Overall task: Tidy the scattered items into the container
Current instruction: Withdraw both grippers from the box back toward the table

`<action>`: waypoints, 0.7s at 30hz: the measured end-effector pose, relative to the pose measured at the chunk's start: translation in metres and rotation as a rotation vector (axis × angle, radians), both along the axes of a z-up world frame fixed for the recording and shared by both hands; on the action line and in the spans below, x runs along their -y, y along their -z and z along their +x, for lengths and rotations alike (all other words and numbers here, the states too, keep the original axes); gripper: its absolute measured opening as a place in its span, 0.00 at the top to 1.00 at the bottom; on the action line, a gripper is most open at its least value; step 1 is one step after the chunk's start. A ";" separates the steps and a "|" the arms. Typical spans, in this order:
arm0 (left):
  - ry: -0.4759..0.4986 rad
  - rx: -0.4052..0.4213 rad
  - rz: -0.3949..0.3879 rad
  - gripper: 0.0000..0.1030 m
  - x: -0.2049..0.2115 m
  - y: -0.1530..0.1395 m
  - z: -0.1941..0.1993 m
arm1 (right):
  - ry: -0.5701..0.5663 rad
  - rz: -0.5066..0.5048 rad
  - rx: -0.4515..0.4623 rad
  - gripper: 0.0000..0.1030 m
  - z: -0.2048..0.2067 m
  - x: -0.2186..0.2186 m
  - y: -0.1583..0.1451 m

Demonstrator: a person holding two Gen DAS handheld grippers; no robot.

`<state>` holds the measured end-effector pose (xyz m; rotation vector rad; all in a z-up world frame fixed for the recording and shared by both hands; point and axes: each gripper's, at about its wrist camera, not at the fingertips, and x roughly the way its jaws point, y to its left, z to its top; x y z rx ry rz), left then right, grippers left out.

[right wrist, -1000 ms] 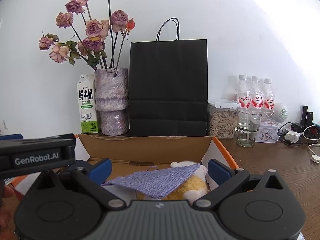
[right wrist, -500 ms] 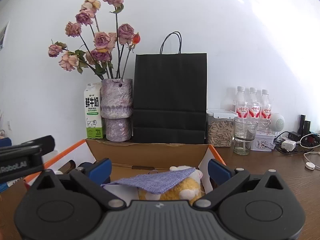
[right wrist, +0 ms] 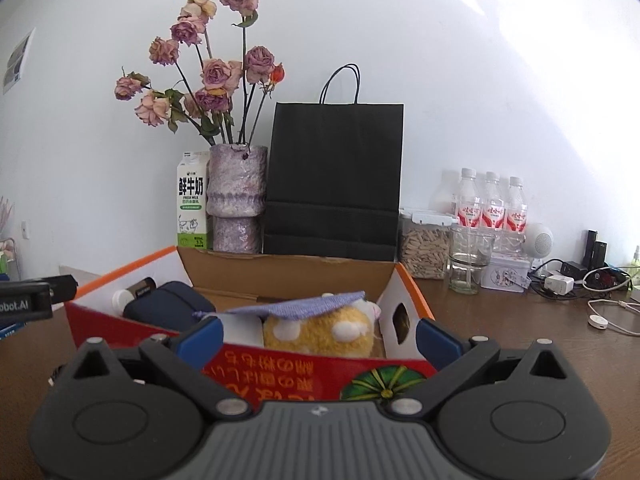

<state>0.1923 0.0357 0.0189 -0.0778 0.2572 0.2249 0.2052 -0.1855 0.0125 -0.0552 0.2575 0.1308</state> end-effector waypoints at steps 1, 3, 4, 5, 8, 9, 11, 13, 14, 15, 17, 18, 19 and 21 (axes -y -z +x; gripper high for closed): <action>-0.001 -0.008 0.002 0.00 -0.001 0.001 -0.001 | 0.000 -0.002 -0.002 0.00 -0.003 0.002 0.001; 0.000 -0.023 0.007 0.00 -0.002 0.004 -0.003 | 0.002 -0.003 -0.009 0.00 -0.007 0.006 0.004; 0.001 -0.032 0.008 0.00 -0.003 0.006 -0.005 | 0.004 -0.002 -0.016 0.00 -0.009 0.008 0.005; 0.004 -0.040 0.008 0.00 -0.003 0.007 -0.006 | 0.005 -0.001 -0.022 0.00 -0.011 0.010 0.006; 0.014 -0.072 -0.003 0.00 -0.005 0.011 -0.010 | 0.012 0.005 -0.042 0.00 -0.015 0.016 0.009; 0.020 -0.082 -0.012 0.00 -0.007 0.012 -0.011 | 0.014 0.007 -0.046 0.00 -0.017 0.018 0.010; 0.026 -0.086 -0.032 0.00 -0.010 0.012 -0.013 | 0.019 0.009 -0.052 0.00 -0.020 0.022 0.011; 0.023 -0.095 -0.041 0.00 -0.012 0.013 -0.015 | 0.029 0.006 -0.055 0.00 -0.023 0.025 0.012; 0.026 -0.104 -0.044 0.00 -0.012 0.013 -0.015 | 0.038 0.001 -0.054 0.00 -0.025 0.027 0.013; 0.030 -0.113 -0.049 0.00 -0.013 0.014 -0.015 | 0.049 -0.003 -0.053 0.00 -0.026 0.028 0.013; 0.035 -0.124 -0.060 0.00 -0.014 0.015 -0.015 | 0.076 -0.010 -0.049 0.00 -0.027 0.033 0.013; 0.035 -0.127 -0.064 0.00 -0.014 0.015 -0.015 | 0.095 -0.013 -0.049 0.00 -0.026 0.037 0.013; 0.032 -0.130 -0.067 0.00 -0.015 0.015 -0.016 | 0.118 -0.018 -0.051 0.00 -0.026 0.041 0.014; 0.028 -0.141 -0.073 0.00 -0.016 0.016 -0.015 | 0.155 -0.024 -0.061 0.00 -0.021 0.050 0.014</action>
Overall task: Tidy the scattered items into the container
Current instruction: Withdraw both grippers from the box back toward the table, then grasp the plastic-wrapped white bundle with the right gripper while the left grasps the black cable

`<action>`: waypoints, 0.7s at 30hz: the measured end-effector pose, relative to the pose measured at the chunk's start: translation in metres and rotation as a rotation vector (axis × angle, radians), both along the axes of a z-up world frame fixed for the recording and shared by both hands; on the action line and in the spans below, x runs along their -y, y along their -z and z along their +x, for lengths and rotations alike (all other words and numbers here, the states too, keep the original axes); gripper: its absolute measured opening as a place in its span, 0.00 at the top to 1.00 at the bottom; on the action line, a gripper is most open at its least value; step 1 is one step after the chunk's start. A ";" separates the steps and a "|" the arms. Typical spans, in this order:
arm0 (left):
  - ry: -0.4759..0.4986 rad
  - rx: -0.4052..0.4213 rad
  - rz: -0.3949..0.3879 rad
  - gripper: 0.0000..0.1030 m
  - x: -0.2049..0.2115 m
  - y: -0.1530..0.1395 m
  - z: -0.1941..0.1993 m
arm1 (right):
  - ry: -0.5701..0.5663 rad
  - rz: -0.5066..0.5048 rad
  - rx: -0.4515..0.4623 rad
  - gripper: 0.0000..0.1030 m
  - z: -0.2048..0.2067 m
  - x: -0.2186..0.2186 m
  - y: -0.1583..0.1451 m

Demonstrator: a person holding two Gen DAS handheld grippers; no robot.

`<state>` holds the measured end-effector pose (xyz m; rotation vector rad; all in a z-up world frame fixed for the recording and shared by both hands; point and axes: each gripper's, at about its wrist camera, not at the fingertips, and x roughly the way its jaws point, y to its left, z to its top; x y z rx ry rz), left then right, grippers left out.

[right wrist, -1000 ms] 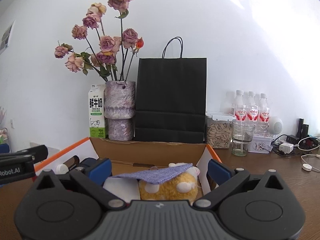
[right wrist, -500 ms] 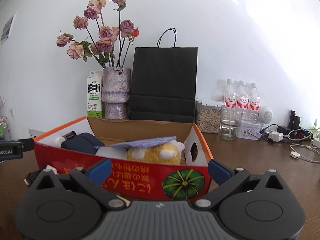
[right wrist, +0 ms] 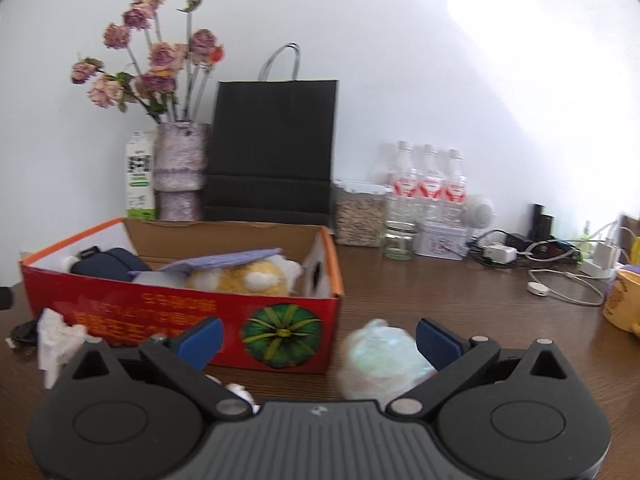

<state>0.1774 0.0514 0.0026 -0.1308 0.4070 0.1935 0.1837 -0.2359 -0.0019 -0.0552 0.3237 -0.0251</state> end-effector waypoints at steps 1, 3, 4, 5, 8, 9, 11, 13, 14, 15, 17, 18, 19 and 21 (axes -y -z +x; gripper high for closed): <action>-0.001 -0.008 -0.003 0.00 0.000 0.000 0.001 | 0.016 -0.004 -0.010 0.00 0.003 0.006 0.001; -0.002 -0.022 -0.009 0.00 -0.002 0.002 0.003 | 0.027 -0.015 -0.041 0.03 0.011 0.017 0.003; -0.002 -0.027 -0.011 0.00 -0.002 0.002 0.003 | 0.023 -0.011 -0.063 0.04 0.017 0.023 0.004; -0.003 -0.032 -0.012 0.00 -0.002 0.002 0.004 | 0.018 -0.002 -0.081 0.05 0.022 0.029 0.005; -0.006 -0.039 -0.014 0.00 -0.003 0.003 0.005 | 0.011 0.036 -0.143 0.13 0.037 0.048 0.009; -0.006 -0.043 -0.014 0.00 -0.003 0.003 0.005 | 0.006 0.054 -0.165 0.16 0.042 0.054 0.011; -0.006 -0.054 -0.015 0.00 -0.003 0.004 0.007 | -0.010 0.094 -0.204 0.21 0.049 0.063 0.015; -0.006 -0.065 -0.018 0.00 -0.004 0.005 0.009 | -0.029 0.125 -0.238 0.41 0.053 0.067 0.018; -0.007 -0.068 -0.019 0.00 -0.004 0.005 0.009 | -0.035 0.129 -0.245 0.56 0.053 0.067 0.019; -0.008 -0.070 -0.020 0.00 -0.004 0.005 0.010 | -0.043 0.124 -0.237 0.57 0.051 0.066 0.019; -0.010 -0.072 -0.021 0.00 -0.004 0.005 0.010 | -0.070 0.117 -0.209 0.59 0.044 0.061 0.018; -0.011 -0.073 -0.020 0.00 -0.004 0.005 0.010 | -0.082 0.115 -0.194 0.59 0.040 0.057 0.016; -0.011 -0.074 -0.020 0.00 -0.004 0.005 0.010 | -0.093 0.109 -0.180 0.59 0.037 0.054 0.014; -0.007 -0.074 -0.019 0.00 -0.004 0.005 0.010 | -0.111 0.099 -0.149 0.59 0.030 0.048 0.011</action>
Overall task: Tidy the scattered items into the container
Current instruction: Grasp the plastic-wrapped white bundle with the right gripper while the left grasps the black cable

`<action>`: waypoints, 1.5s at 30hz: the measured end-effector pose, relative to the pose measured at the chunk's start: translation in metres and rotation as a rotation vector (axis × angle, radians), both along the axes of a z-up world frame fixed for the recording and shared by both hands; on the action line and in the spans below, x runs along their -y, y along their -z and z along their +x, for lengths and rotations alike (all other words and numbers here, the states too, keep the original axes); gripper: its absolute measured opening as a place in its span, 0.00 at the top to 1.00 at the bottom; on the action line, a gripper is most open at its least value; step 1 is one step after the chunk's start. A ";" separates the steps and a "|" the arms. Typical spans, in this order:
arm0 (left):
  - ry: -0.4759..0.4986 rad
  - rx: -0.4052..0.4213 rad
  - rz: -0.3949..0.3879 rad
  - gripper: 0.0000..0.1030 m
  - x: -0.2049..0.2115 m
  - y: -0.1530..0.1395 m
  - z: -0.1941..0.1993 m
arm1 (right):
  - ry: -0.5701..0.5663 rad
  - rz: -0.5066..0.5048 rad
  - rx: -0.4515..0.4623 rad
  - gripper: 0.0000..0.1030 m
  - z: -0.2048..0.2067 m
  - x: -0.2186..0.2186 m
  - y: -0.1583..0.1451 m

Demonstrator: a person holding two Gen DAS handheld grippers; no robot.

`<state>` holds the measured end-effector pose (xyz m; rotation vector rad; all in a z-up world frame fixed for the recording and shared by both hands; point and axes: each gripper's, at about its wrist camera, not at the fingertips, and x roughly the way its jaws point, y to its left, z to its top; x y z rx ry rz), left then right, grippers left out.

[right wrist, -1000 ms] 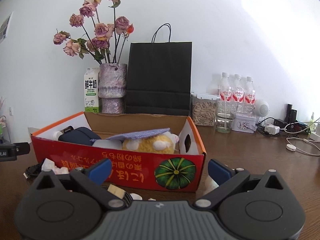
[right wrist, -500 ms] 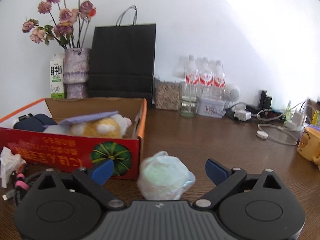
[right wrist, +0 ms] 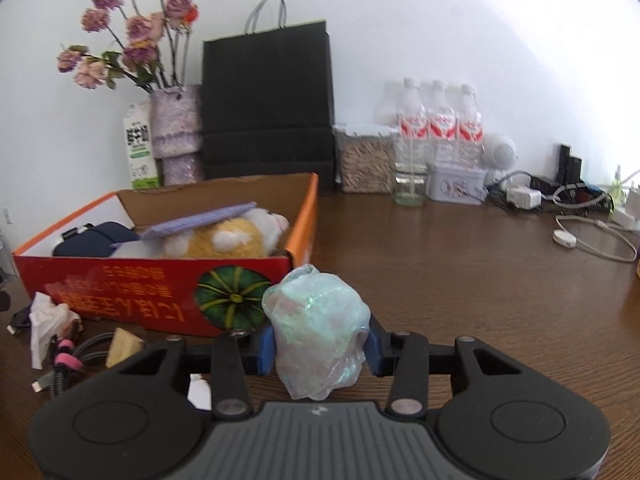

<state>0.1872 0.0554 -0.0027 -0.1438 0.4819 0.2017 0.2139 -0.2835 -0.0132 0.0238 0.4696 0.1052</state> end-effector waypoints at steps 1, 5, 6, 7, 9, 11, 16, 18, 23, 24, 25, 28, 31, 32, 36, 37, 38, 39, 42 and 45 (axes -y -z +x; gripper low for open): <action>0.002 0.001 0.000 0.00 0.000 0.000 0.000 | -0.003 -0.001 0.008 0.59 -0.002 -0.002 -0.001; 0.011 -0.007 0.002 0.00 0.001 0.000 0.002 | -0.014 0.011 0.009 0.59 -0.007 -0.008 -0.003; 0.009 -0.011 0.001 0.00 0.001 0.001 0.002 | -0.015 0.011 0.007 0.58 -0.007 -0.010 -0.003; 0.008 -0.018 -0.001 0.00 0.001 0.001 0.003 | -0.016 0.012 0.004 0.58 -0.007 -0.011 -0.003; -0.001 -0.041 -0.005 0.00 -0.001 0.003 0.007 | -0.014 0.007 0.004 0.57 -0.008 -0.013 -0.003; -0.014 -0.094 -0.005 0.04 -0.002 0.006 0.015 | -0.010 0.011 0.000 0.57 -0.008 -0.013 -0.002; 0.000 -0.135 0.004 0.11 -0.003 0.011 0.029 | -0.002 0.017 -0.006 0.56 -0.007 -0.011 -0.001; 0.014 -0.128 0.024 0.11 -0.001 0.010 0.032 | -0.001 0.015 -0.008 0.56 -0.007 -0.011 -0.001; 0.075 -0.138 0.041 0.15 0.006 0.010 0.036 | 0.000 0.016 -0.009 0.55 -0.007 -0.010 -0.001; 0.083 -0.135 0.039 0.18 0.006 0.010 0.036 | 0.000 0.015 -0.009 0.55 -0.007 -0.010 -0.001; 0.087 -0.131 0.037 0.22 0.006 0.010 0.036 | 0.000 0.015 -0.009 0.55 -0.007 -0.010 -0.001; 0.126 -0.127 0.025 0.40 0.007 0.010 0.033 | 0.000 0.016 -0.009 0.54 -0.007 -0.010 -0.001; 0.175 -0.122 0.021 0.61 0.011 0.009 0.031 | 0.000 0.016 -0.009 0.54 -0.007 -0.010 -0.001; 0.184 -0.123 0.019 0.75 0.012 0.009 0.030 | 0.001 0.016 -0.009 0.54 -0.007 -0.010 -0.001; 0.170 -0.114 -0.007 0.84 0.008 0.009 0.026 | 0.001 0.016 -0.009 0.54 -0.007 -0.009 -0.001; 0.166 -0.111 -0.018 0.84 0.007 0.009 0.025 | 0.000 0.016 -0.008 0.54 -0.007 -0.009 -0.001; 0.161 -0.109 -0.025 0.84 0.006 0.009 0.024 | 0.001 0.016 -0.008 0.54 -0.007 -0.009 -0.001; 0.157 -0.107 -0.029 0.85 0.005 0.008 0.023 | 0.002 0.016 -0.008 0.54 -0.007 -0.009 -0.001; 0.149 -0.099 -0.041 0.85 0.002 0.008 0.020 | 0.003 0.016 -0.007 0.54 -0.007 -0.009 -0.002; 0.137 -0.073 -0.030 0.85 0.002 0.005 0.014 | 0.008 0.016 0.001 0.54 -0.008 -0.007 -0.003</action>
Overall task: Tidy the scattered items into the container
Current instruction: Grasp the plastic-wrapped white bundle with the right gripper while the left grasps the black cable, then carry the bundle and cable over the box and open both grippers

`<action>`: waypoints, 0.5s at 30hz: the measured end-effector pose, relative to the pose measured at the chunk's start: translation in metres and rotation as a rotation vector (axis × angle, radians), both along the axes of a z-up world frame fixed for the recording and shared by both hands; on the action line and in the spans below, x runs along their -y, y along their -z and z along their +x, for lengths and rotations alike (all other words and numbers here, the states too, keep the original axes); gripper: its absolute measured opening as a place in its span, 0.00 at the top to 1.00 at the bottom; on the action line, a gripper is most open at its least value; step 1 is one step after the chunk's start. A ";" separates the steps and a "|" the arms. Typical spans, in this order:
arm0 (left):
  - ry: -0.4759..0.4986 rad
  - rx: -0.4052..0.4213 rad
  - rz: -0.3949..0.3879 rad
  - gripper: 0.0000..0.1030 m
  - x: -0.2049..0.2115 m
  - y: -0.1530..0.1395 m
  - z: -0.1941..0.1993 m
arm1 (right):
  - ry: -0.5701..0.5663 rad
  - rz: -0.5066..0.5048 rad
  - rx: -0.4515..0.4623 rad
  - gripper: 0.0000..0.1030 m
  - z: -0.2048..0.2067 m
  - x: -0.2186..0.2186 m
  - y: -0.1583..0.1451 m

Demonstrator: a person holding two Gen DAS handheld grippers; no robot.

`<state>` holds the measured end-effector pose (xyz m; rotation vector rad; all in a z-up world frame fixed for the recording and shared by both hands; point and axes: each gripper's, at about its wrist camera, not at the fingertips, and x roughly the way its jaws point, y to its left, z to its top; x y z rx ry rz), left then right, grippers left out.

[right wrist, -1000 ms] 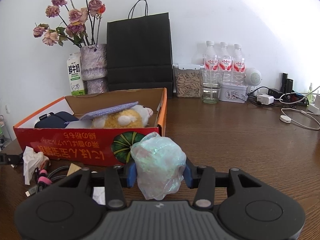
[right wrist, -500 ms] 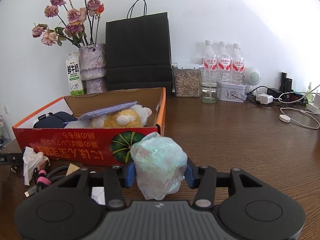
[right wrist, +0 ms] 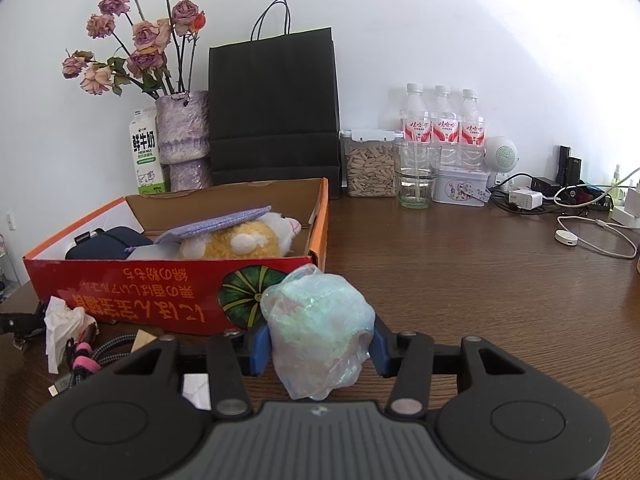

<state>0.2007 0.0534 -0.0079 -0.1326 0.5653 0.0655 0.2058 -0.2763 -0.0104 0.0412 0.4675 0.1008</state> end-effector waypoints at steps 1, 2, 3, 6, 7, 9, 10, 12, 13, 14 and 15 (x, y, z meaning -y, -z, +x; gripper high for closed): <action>0.000 0.012 0.007 0.85 0.001 -0.001 -0.003 | 0.003 0.000 0.006 0.54 -0.001 0.000 -0.001; 0.001 0.021 0.014 0.85 0.001 -0.002 -0.006 | 0.004 -0.001 0.010 0.54 -0.002 0.001 -0.001; -0.002 0.031 0.022 0.85 0.002 -0.003 -0.009 | 0.005 -0.002 0.012 0.54 -0.003 0.001 -0.002; -0.022 0.066 0.051 0.85 0.003 -0.007 -0.018 | 0.009 -0.002 0.023 0.54 -0.005 0.000 -0.002; -0.027 0.076 0.055 0.85 0.003 -0.009 -0.021 | 0.011 -0.001 0.028 0.54 -0.007 0.000 -0.003; -0.029 0.098 0.050 0.85 0.001 -0.012 -0.028 | 0.012 0.001 0.037 0.55 -0.010 -0.001 -0.003; -0.034 0.107 0.051 0.85 0.001 -0.015 -0.031 | 0.012 0.002 0.047 0.55 -0.012 -0.001 -0.004; -0.036 0.123 0.044 0.85 0.000 -0.019 -0.035 | 0.009 -0.001 0.067 0.55 -0.017 -0.004 -0.005; -0.036 0.128 0.036 0.85 -0.001 -0.022 -0.036 | 0.007 -0.001 0.075 0.55 -0.019 -0.005 -0.006; -0.038 0.130 0.028 0.85 -0.002 -0.024 -0.037 | 0.009 -0.001 0.082 0.55 -0.021 -0.006 -0.008; -0.038 0.133 0.020 0.85 -0.002 -0.028 -0.037 | 0.009 0.002 0.087 0.55 -0.022 -0.007 -0.009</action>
